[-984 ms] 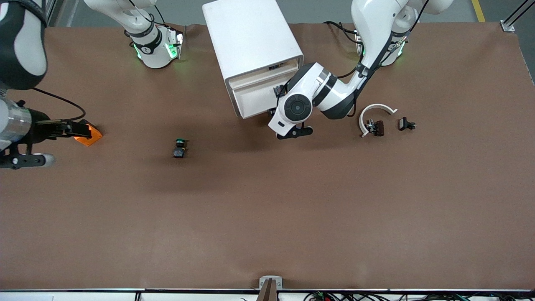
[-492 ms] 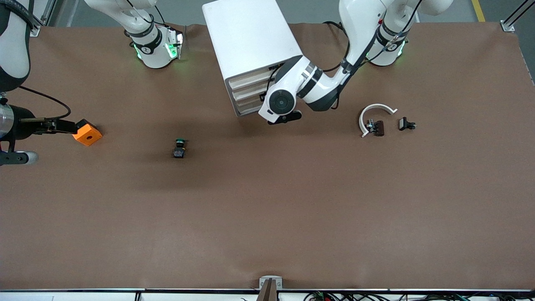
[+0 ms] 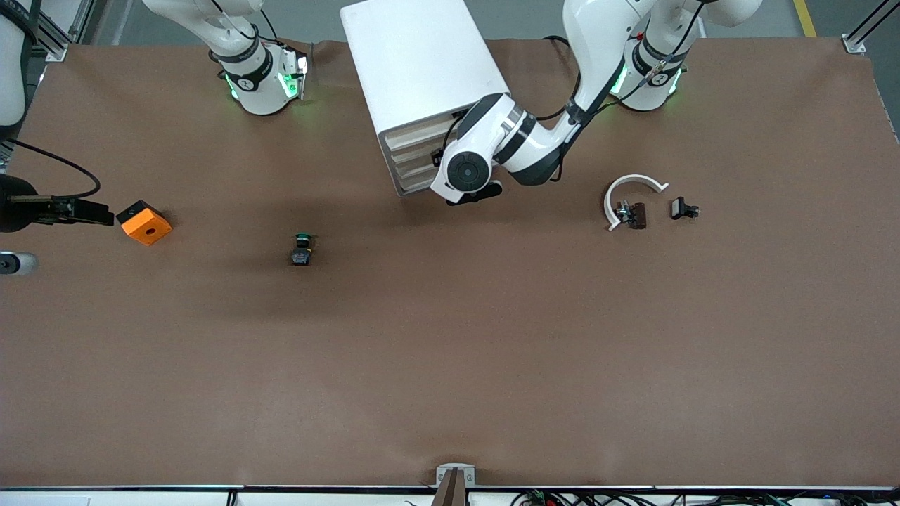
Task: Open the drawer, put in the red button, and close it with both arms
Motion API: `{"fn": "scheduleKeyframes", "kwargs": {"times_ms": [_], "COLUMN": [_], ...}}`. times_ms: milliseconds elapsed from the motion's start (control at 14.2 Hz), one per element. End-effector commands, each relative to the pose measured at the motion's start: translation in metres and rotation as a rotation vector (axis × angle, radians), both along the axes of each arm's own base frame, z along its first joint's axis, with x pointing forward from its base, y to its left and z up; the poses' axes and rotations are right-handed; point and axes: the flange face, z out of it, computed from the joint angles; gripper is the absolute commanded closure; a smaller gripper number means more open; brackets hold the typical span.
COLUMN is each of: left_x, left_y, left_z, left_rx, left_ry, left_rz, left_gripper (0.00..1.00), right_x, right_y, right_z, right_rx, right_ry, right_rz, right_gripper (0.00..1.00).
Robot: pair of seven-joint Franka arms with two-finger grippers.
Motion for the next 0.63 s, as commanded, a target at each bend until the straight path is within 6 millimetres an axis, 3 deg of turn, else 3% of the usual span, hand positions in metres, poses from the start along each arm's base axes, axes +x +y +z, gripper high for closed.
{"fn": "scheduleKeyframes", "kwargs": {"times_ms": [0,141,281,422,562], "left_x": [0.046,0.087,0.121,0.156,0.185], "left_y": [0.016,0.041,0.076,0.109,0.142], "left_z": [0.019,0.034,0.044,0.07,0.096], "left_rx": [0.002,0.017,0.07,0.091,0.112], "left_ry": [-0.068,-0.14,-0.235,-0.319,-0.393], "left_rz": [0.05,0.083,0.069,0.087,0.11], "left_gripper": [0.0,0.0,0.0,0.0,0.0], "right_x": [-0.011,-0.027,-0.046,-0.065,-0.072], "right_y": [-0.006,-0.002,0.001,-0.021,-0.026], "right_z": [0.026,0.048,0.047,0.052,0.056], "right_rx": [0.0,0.006,0.04,0.09,0.085], "right_ry": [-0.028,-0.042,-0.01,-0.062,-0.074], "right_rz": [-0.016,-0.008,-0.01,-0.045,-0.05], "right_gripper": [0.0,0.0,0.0,0.0,0.0]}}
